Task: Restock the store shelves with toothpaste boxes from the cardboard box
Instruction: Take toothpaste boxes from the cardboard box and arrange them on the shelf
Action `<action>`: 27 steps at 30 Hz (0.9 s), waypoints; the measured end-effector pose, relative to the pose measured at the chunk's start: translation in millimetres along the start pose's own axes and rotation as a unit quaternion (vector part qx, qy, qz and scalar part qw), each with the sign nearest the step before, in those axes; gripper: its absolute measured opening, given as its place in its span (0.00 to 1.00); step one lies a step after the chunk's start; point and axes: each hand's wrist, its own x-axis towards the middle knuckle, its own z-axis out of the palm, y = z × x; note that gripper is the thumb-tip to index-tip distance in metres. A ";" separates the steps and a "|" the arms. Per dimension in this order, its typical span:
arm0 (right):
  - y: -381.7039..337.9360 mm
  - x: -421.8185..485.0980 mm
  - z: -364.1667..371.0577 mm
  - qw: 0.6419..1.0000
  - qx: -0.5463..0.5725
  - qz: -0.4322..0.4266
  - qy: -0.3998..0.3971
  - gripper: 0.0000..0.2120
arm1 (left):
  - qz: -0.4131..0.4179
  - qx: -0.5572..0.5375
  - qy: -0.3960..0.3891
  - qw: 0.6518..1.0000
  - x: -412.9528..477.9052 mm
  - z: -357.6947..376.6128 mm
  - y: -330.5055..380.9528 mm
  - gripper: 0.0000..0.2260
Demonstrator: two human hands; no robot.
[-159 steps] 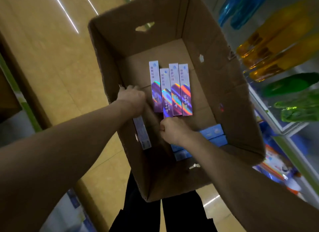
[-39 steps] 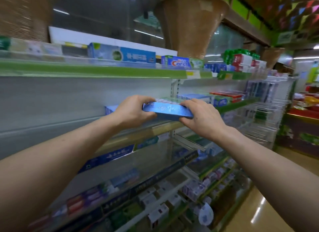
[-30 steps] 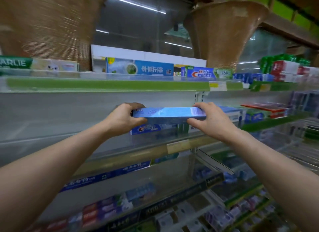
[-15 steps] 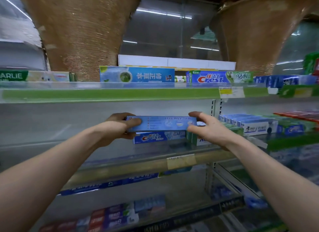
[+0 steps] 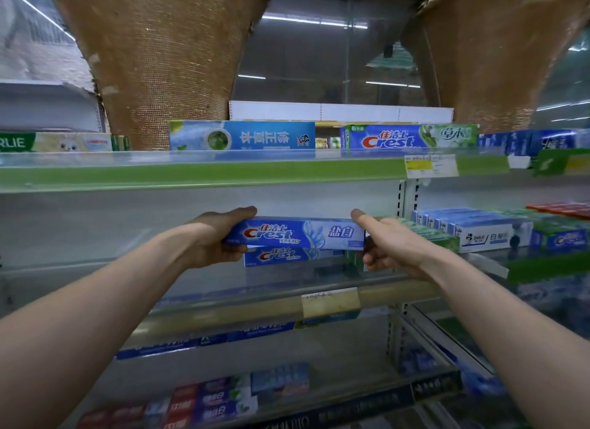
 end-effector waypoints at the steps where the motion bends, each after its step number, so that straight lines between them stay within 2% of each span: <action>1: 0.8 0.1 -1.4 1.000 0.016 0.003 -0.010 0.20 | -0.007 0.003 0.010 1.000 1.1 0.5 1.0 0.15; 4: 3.4 0.7 -5.4 0.999 0.026 -0.007 -0.034 0.14 | -0.020 -0.008 0.017 1.000 2.2 3.4 3.0 0.15; 7: 6.2 2.5 -7.1 0.999 0.010 -0.019 -0.025 0.10 | -0.022 -0.072 0.004 0.997 3.9 8.5 4.0 0.13; 12: 6.4 10.2 -12.0 0.999 0.011 -0.037 0.028 0.18 | -0.016 -0.101 -0.020 0.995 3.8 10.9 3.6 0.08; 15: 4.5 13.4 -16.4 0.999 0.012 -0.045 0.020 0.23 | 0.025 -0.076 -0.041 0.996 7.0 8.7 1.1 0.06; 18: 1.1 16.2 -16.1 0.997 -0.041 -0.061 0.010 0.24 | 0.080 -0.015 -0.028 0.996 10.9 4.6 1.2 0.06; 22: -2.4 21.0 -15.5 0.989 -0.114 -0.087 0.037 0.20 | 0.137 0.169 0.003 0.976 15.2 -3.9 -0.7 0.13; 27: 1.3 37.6 -6.7 0.946 -0.301 -0.115 0.039 0.23 | 0.151 0.311 -0.005 0.938 17.3 -11.0 -13.4 0.17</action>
